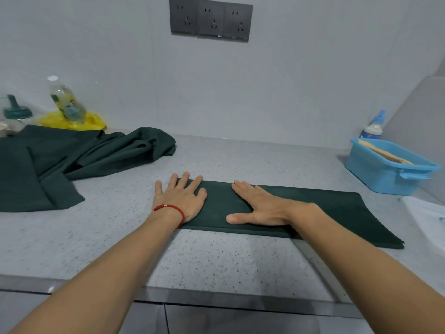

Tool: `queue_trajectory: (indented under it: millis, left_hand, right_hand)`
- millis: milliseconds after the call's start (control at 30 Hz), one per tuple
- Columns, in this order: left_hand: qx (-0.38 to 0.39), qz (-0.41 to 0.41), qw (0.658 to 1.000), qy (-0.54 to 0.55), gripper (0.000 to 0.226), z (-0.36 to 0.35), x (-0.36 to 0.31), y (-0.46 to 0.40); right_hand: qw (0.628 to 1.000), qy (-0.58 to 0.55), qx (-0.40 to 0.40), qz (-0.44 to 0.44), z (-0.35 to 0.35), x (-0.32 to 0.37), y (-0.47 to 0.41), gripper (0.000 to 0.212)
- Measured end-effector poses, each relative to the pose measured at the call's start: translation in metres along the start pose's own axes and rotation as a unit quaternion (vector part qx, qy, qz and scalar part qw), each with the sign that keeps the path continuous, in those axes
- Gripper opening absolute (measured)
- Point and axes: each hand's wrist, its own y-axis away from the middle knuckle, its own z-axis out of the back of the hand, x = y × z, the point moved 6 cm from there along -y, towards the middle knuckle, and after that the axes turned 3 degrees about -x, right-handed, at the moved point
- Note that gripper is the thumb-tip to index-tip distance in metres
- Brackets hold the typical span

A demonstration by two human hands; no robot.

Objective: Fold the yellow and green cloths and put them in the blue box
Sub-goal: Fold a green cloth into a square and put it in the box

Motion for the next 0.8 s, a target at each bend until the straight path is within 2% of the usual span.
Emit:
queue_trajectory:
  millis: [133, 300, 367, 467, 600, 733, 800]
  left_hand:
    - [0.002, -0.001, 1.0, 0.003, 0.06, 0.0, 0.001, 0.0]
    - [0.03, -0.026, 0.999, 0.017, 0.061, 0.0, 0.004, 0.0]
    - [0.007, -0.038, 0.999, 0.037, 0.059, 0.012, 0.014, -0.003]
    - [-0.034, -0.031, 0.998, 0.052, 0.045, 0.037, 0.035, -0.009]
    - [0.022, -0.021, 0.976, 0.216, 0.035, 0.05, 0.047, -0.01]
    - [0.107, -0.008, 0.953, 0.283, 0.058, 0.055, 0.052, -0.001]
    - [0.131, -0.01, 0.945, 0.3, 0.064, 0.056, 0.052, 0.004]
  right_hand:
    - [0.996, 0.027, 0.082, -0.009, 0.007, 0.004, 0.002, 0.127]
    - [0.993, 0.053, 0.108, -0.009, 0.003, 0.005, 0.006, 0.138]
    - [0.992, 0.061, 0.108, -0.008, 0.002, 0.005, 0.008, 0.141]
    - [0.992, 0.055, 0.116, -0.008, -0.001, 0.007, 0.013, 0.142]
    - [0.993, 0.038, 0.109, -0.012, -0.003, 0.008, 0.019, 0.144]
    - [0.995, 0.007, 0.097, -0.036, 0.002, 0.011, 0.021, 0.136]
    - [0.994, 0.005, 0.098, -0.047, 0.003, 0.009, 0.02, 0.143]
